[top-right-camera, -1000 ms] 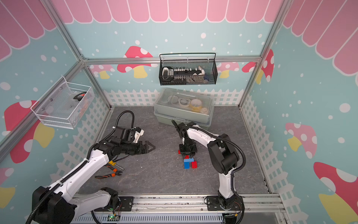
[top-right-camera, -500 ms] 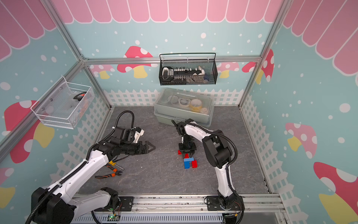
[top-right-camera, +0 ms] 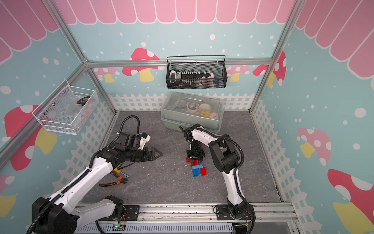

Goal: Assemble a giraffe with lego
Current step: Adjust the lego brick at the center of the board.

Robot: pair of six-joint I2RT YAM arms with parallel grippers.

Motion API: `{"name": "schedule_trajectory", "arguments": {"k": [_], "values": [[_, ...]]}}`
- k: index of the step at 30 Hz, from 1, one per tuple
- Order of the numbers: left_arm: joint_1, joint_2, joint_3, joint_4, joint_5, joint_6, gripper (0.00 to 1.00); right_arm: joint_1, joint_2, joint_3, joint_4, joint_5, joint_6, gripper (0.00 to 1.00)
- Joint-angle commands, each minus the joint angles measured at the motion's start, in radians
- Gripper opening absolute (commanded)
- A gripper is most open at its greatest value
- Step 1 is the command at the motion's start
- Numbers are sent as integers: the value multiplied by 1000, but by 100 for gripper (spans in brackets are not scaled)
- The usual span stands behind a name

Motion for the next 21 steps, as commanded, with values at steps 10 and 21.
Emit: {"name": "schedule_trajectory", "arguments": {"k": [10,21], "values": [[-3,-18,1,-3,7,3,99,-8,29,68,-47,-4,-22,57],[-2,-16,3,-4,-8,6,99,-7,-39,71,-45,1,-23,59]]}}
